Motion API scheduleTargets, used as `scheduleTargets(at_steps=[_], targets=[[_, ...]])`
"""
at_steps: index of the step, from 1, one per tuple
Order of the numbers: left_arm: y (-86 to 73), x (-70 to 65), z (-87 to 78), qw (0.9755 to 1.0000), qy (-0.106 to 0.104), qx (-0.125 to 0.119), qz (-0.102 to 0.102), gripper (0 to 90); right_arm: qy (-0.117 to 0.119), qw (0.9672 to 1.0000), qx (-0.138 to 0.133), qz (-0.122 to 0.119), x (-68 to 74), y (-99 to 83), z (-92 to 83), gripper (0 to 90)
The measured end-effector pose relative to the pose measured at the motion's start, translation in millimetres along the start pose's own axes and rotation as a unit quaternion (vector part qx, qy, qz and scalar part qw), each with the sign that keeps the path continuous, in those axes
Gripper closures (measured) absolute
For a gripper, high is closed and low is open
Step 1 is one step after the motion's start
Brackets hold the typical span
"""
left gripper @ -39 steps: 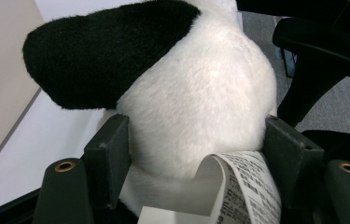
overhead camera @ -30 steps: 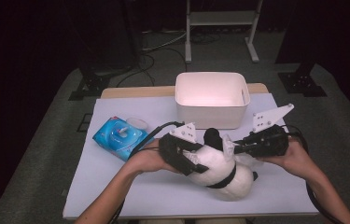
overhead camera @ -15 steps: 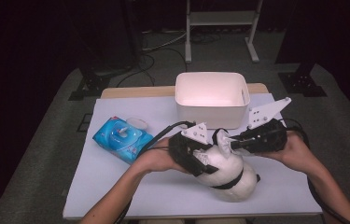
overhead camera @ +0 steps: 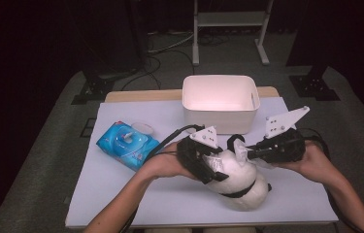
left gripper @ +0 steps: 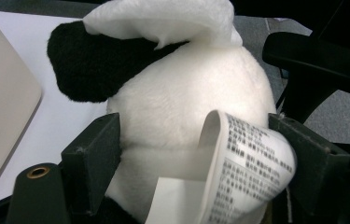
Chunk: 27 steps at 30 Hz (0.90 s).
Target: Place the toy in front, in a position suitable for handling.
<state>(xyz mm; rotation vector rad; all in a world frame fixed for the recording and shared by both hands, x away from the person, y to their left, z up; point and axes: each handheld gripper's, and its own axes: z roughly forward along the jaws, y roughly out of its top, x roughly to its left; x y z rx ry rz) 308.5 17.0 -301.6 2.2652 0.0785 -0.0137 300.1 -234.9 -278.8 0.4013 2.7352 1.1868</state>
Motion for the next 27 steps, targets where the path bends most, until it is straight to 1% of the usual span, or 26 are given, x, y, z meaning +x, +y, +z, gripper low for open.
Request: scheduleTargets(at_steps=[3,7,11,13,18,19,22,26,27], targets=[[-1.0,0.6,-1.4,1.0,0.002,-0.001,-0.004,19.0,-0.002,1.0,-0.003,0.002,-0.5,-3.5,-1.6,83.8],[-4.9,1.9,-4.9,0.9999,0.008,-0.003,-0.009,17.7,-0.008,0.9999,-0.006,0.012,-1.9,-9.9,-6.0,83.8],[-10.9,4.1,-6.2,0.9999,0.011,0.007,-0.011,17.7,-0.013,0.9996,-0.012,0.024,-3.5,-17.9,-11.6,83.8],[-14.8,5.5,-5.3,0.9998,0.011,0.006,-0.016,17.7,-0.015,0.9994,-0.014,0.027,-3.8,-21.3,-13.7,83.9],[-21.1,5.8,-4.7,0.9997,0.01,-0.006,-0.023,17.7,-0.016,0.9992,-0.018,0.031,-3.0,-26.9,-17.1,83.9],[-22.5,6.1,-4.8,0.9997,0.011,-0.005,-0.022,17.7,-0.017,0.9992,-0.019,0.031,-2.5,-27.6,-17.8,83.9],[-27.1,7.1,-4.3,0.9995,0.011,-0.005,-0.03,17.7,-0.021,0.9991,-0.019,0.031,-1.3,-30.7,-20.9,83.9],[-33.3,8.7,-0.5,0.9992,0.01,-0.008,-0.037,17.7,-0.025,0.9986,-0.024,0.04,-0.9,-35.7,-24.1,83.9],[-34.5,8.8,0.6,0.9992,0.01,-0.01,-0.039,17.7,-0.026,0.9986,-0.025,0.039,-1.2,-36.4,-24.3,83.9]])
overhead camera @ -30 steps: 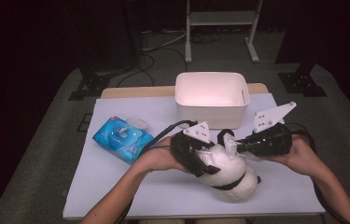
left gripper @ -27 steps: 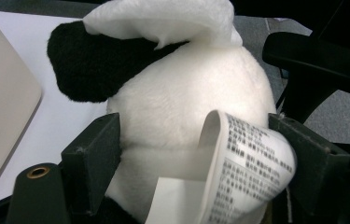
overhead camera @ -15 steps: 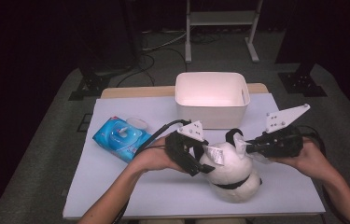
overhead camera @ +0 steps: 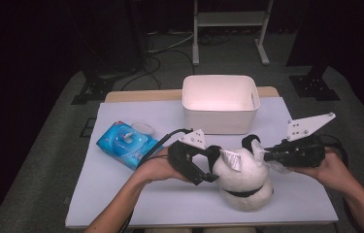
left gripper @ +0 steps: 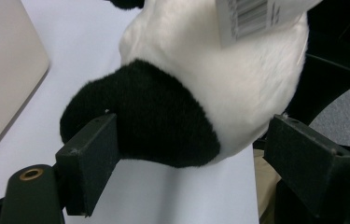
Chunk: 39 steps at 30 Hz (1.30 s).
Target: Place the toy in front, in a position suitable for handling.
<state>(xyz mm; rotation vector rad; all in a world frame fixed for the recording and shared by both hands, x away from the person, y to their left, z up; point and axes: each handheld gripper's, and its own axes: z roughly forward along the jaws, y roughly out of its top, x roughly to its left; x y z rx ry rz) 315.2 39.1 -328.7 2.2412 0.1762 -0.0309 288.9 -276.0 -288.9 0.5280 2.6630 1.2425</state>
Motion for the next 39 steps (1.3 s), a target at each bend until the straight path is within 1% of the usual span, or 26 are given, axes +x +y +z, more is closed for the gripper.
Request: scheduleTargets(at_steps=[3,5,7,8,13,14,17,20,22,24,27,30,35,37,39], targets=[[-3.5,0.8,1.6,1.0,-0.003,-0.003,-0.004,17.7,-0.001,1.0,-0.002,0.003,0.3,-2.1,-1.2,83.9],[-6.4,1.4,3.0,0.9999,-0.005,-0.005,-0.01,17.7,-0.003,1.0,-0.002,0.005,0.0,-3.6,-2.5,83.9],[-9.1,1.7,5.4,0.9999,-0.008,0.0,-0.014,17.7,-0.004,1.0,-0.003,0.006,-0.1,-5.3,-3.7,83.9],[-10.3,1.3,7.3,0.9998,-0.009,-0.002,-0.018,17.7,-0.004,1.0,-0.004,0.005,-0.4,-6.1,-4.3,83.9],[-14.2,2.0,16.3,0.9997,-0.02,0.004,-0.016,17.7,-0.006,0.9999,-0.008,0.012,-0.8,-10.0,-6.7,83.9],[-15.1,1.6,19.1,0.9995,-0.024,0.002,-0.02,17.7,-0.007,0.9999,-0.009,0.012,-1.0,-10.5,-7.1,83.9],[-17.4,1.2,29.2,0.9992,-0.033,0.007,-0.021,17.7,-0.006,0.9998,-0.01,0.013,-0.5,-11.3,-7.6,83.9],[-20.3,0.7,40.4,0.9993,-0.031,-0.006,-0.018,17.6,-0.004,0.9999,-0.013,0.01,0.4,-10.6,-7.0,83.8],[-22.3,1.6,43.1,0.9987,-0.033,-0.028,-0.029,17.7,-0.008,0.9999,-0.012,0.009,1.0,-10.4,-7.3,83.8],[-22.8,2.3,42.5,0.9983,-0.031,-0.04,-0.028,18.1,-0.012,0.9998,-0.013,0.009,0.4,-11.3,-9.3,83.7],[-19.5,1.1,39.0,0.9981,-0.028,-0.048,-0.027,21.6,-0.009,0.9996,-0.023,0.013,0.0,-12.1,-11.4,83.7],[-16.0,2.2,32.0,0.9981,-0.03,-0.047,-0.028,23.2,0.006,0.9992,-0.037,0.014,-0.1,-11.7,-12.6,83.6],[-15.1,2.1,24.7,0.9981,-0.028,-0.047,-0.03,23.9,0.014,0.9988,-0.045,0.012,-0.4,-8.5,-10.0,83.6],[-13.6,2.4,18.4,0.9981,-0.023,-0.05,-0.027,24.2,0.02,0.9984,-0.05,0.015,-1.2,-7.8,-8.6,83.5],[-11.2,2.6,9.8,0.998,-0.015,-0.057,-0.023,24.2,0.021,0.9983,-0.051,0.015,-1.8,-7.4,-6.3,83.5]])
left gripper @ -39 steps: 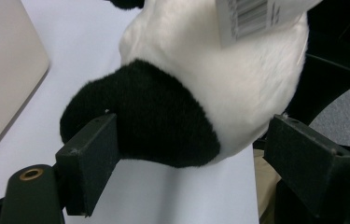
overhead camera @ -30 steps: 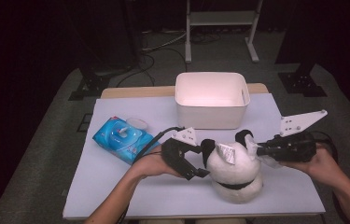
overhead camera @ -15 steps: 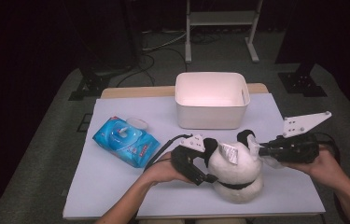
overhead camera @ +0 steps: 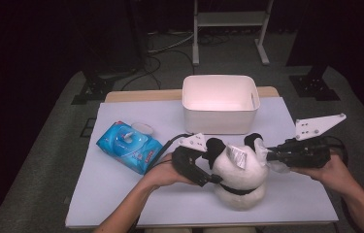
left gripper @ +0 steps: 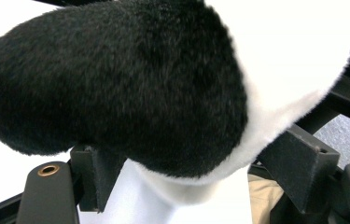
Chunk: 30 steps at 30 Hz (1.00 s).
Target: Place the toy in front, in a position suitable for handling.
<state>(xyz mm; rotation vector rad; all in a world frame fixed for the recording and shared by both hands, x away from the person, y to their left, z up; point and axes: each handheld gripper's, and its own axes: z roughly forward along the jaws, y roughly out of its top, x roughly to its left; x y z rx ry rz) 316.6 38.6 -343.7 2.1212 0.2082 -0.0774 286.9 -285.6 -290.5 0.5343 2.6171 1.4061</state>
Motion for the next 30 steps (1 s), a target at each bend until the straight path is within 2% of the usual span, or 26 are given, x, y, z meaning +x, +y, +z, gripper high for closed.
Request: scheduleTargets(at_steps=[4,6,7,9,14,17,20,22,24,30], targets=[[7.0,0.1,-18.1,0.9998,0.015,-0.004,0.01,24.2,0.015,0.9999,0.0,0.007,-3.4,-1.7,9.5,83.5],[7.6,-0.9,-21.2,0.9996,0.02,0.013,0.013,24.0,0.034,0.9993,-0.003,0.013,-4.3,-2.9,17.9,83.6],[6.2,-0.5,-22.3,0.9996,0.02,0.018,0.012,23.9,0.034,0.9994,-0.002,0.012,-3.2,-2.8,21.8,83.6],[1.7,0.8,-24.5,0.9998,0.017,0.011,0.008,23.7,0.041,0.9991,-0.008,0.01,-2.5,-1.4,24.4,83.6],[-1.3,0.9,-19.9,1.0,0.005,0.004,-0.001,18.7,0.038,0.9993,0.006,-0.003,0.7,8.1,26.4,83.5],[-0.3,-0.1,-14.7,1.0,0.003,0.003,-0.008,14.4,0.04,0.999,0.01,-0.014,3.4,16.4,27.7,83.6],[0.1,-0.1,-10.1,1.0,0.004,0.005,-0.007,10.5,0.052,0.9983,0.011,-0.023,6.8,23.2,31.9,83.6],[0.0,0.6,-10.7,1.0,0.004,0.001,-0.007,11.2,0.052,0.9981,0.012,-0.031,9.0,25.7,33.8,83.6],[1.0,0.2,-12.4,1.0,0.005,-0.001,-0.005,14.4,0.055,0.9981,0.009,-0.027,9.9,26.6,34.4,83.6],[7.9,-1.2,-18.6,0.9996,0.021,0.005,0.018,20.1,0.059,0.9975,-0.004,-0.039,13.1,36.0,35.6,83.6]])
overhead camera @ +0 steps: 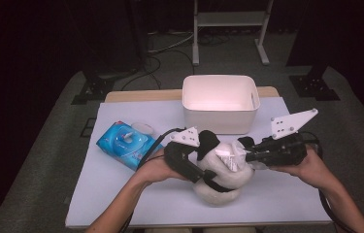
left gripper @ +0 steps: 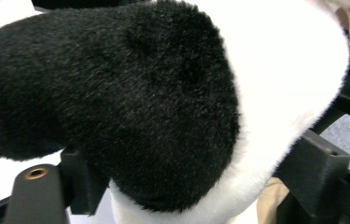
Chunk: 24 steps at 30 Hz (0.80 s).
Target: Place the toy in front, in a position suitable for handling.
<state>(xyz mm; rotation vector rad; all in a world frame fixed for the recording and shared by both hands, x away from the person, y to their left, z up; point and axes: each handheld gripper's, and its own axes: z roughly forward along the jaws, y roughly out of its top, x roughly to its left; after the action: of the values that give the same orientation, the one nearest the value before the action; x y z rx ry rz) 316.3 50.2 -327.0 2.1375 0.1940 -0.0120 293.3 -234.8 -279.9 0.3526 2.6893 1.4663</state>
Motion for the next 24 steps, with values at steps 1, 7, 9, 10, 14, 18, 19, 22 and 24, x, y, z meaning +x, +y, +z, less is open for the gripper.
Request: scheduleTargets(at_steps=[1,7,9,10,14,18,19,22,24], targets=[[0.9,-0.2,-0.9,1.0,0.004,0.004,0.003,20.5,0.0,1.0,0.0,-0.003,0.8,2.8,1.4,83.6],[-7.1,-0.9,-3.4,0.9999,0.004,0.01,0.004,23.9,0.003,0.9998,0.009,-0.017,4.6,7.7,9.7,83.5],[-10.8,-1.7,-2.7,1.0,0.0,0.003,0.003,24.0,-0.001,0.9997,0.015,-0.019,6.0,5.6,10.6,83.5],[-12.3,-2.4,-2.3,1.0,-0.003,0.0,0.005,24.5,-0.001,0.9998,0.015,-0.017,6.3,4.2,9.4,83.4],[-12.0,-6.8,0.4,0.9999,-0.006,-0.004,0.012,25.6,-0.004,0.9998,0.018,-0.011,6.3,-2.2,2.7,83.2],[-10.7,-10.1,2.9,0.9998,-0.009,-0.006,0.018,26.5,-0.007,0.9998,0.017,-0.005,5.3,-9.4,-5.0,82.8],[-10.5,-10.6,3.2,0.9998,-0.009,-0.008,0.018,26.6,-0.01,0.9998,0.018,-0.004,5.1,-10.7,-6.5,82.8],[-10.2,-10.9,3.2,0.9998,-0.01,-0.007,0.019,26.5,-0.023,0.9994,0.024,0.005,2.4,-16.4,-11.2,82.7],[-10.0,-11.4,3.4,0.9997,-0.011,-0.007,0.02,26.6,-0.027,0.9993,0.024,0.012,-1.5,-20.4,-13.7,82.8]])
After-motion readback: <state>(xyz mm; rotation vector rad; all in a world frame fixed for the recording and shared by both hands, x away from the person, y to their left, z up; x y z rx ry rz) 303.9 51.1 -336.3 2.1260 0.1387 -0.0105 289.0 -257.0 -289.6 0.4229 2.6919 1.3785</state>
